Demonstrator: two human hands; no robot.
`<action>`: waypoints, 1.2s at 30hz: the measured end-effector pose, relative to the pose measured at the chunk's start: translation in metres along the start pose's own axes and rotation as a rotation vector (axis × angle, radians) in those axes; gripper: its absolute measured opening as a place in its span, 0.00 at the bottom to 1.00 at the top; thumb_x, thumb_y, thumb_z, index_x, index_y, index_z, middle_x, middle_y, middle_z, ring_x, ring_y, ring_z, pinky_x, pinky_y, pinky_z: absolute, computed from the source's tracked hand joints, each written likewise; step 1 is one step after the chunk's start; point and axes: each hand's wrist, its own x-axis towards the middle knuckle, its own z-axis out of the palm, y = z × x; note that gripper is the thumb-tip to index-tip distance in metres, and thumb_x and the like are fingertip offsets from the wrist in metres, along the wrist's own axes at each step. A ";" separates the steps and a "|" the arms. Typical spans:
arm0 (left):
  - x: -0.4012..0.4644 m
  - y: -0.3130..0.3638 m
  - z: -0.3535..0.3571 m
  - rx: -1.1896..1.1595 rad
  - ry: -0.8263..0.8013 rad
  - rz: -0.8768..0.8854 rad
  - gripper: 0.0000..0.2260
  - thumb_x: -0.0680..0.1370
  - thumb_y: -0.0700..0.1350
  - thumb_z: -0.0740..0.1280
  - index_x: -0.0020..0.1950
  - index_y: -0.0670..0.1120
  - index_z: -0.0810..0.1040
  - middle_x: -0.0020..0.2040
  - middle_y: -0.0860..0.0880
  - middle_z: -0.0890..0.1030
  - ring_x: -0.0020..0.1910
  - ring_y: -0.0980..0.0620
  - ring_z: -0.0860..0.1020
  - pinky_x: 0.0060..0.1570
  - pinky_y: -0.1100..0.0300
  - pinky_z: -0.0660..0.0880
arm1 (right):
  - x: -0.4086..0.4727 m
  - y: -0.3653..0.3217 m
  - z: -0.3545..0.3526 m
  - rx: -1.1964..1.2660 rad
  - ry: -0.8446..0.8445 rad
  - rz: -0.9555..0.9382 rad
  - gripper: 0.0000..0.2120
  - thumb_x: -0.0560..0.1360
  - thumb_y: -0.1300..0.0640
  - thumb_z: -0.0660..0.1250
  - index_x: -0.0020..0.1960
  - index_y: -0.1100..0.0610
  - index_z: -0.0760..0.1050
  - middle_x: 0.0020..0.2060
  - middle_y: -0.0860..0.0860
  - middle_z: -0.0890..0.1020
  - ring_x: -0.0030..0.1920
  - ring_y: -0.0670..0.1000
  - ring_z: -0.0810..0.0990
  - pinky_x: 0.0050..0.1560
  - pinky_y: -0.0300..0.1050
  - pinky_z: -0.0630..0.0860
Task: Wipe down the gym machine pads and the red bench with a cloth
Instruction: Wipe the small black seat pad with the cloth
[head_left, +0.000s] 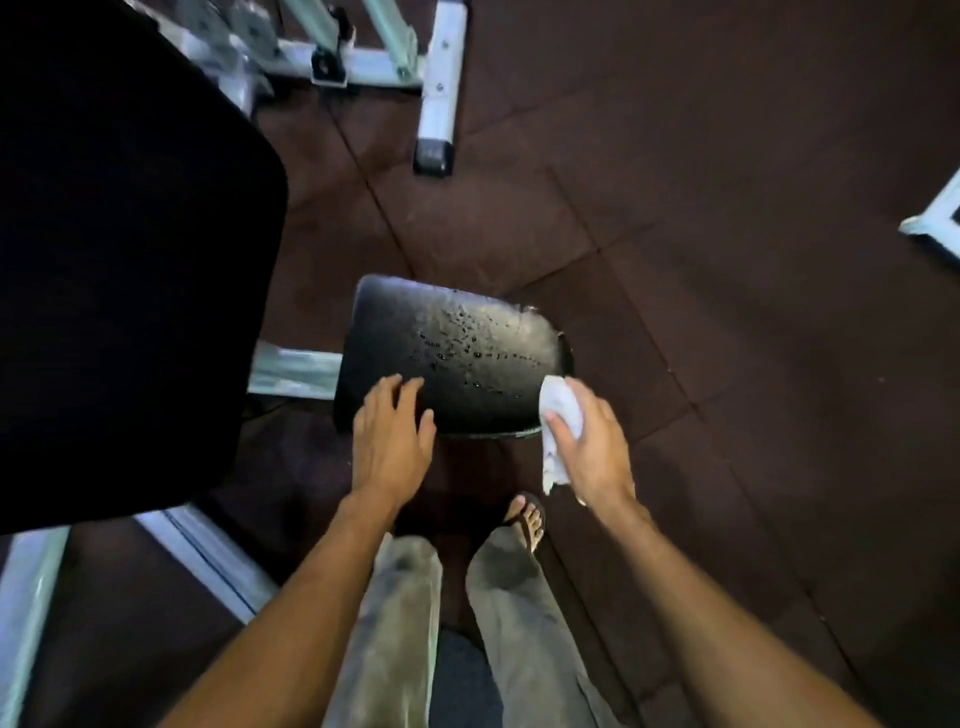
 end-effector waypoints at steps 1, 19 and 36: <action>0.015 -0.005 0.007 0.018 0.014 0.022 0.20 0.80 0.48 0.63 0.71 0.45 0.70 0.72 0.41 0.69 0.73 0.42 0.66 0.71 0.45 0.67 | 0.016 0.001 0.006 -0.001 0.025 -0.008 0.24 0.81 0.50 0.65 0.75 0.50 0.67 0.69 0.52 0.74 0.69 0.53 0.72 0.69 0.47 0.67; 0.128 -0.097 0.080 0.173 0.125 0.151 0.27 0.83 0.57 0.48 0.80 0.49 0.52 0.82 0.45 0.48 0.81 0.47 0.47 0.79 0.45 0.50 | 0.039 0.007 0.166 -0.492 0.167 -0.557 0.25 0.80 0.48 0.65 0.76 0.48 0.67 0.76 0.59 0.67 0.76 0.66 0.62 0.73 0.61 0.64; 0.128 -0.097 0.080 0.148 0.137 0.145 0.25 0.84 0.53 0.48 0.80 0.50 0.52 0.82 0.47 0.48 0.81 0.49 0.47 0.79 0.46 0.50 | 0.048 0.017 0.143 -0.538 -0.021 -0.707 0.26 0.80 0.46 0.61 0.78 0.46 0.63 0.77 0.56 0.65 0.77 0.65 0.61 0.72 0.63 0.66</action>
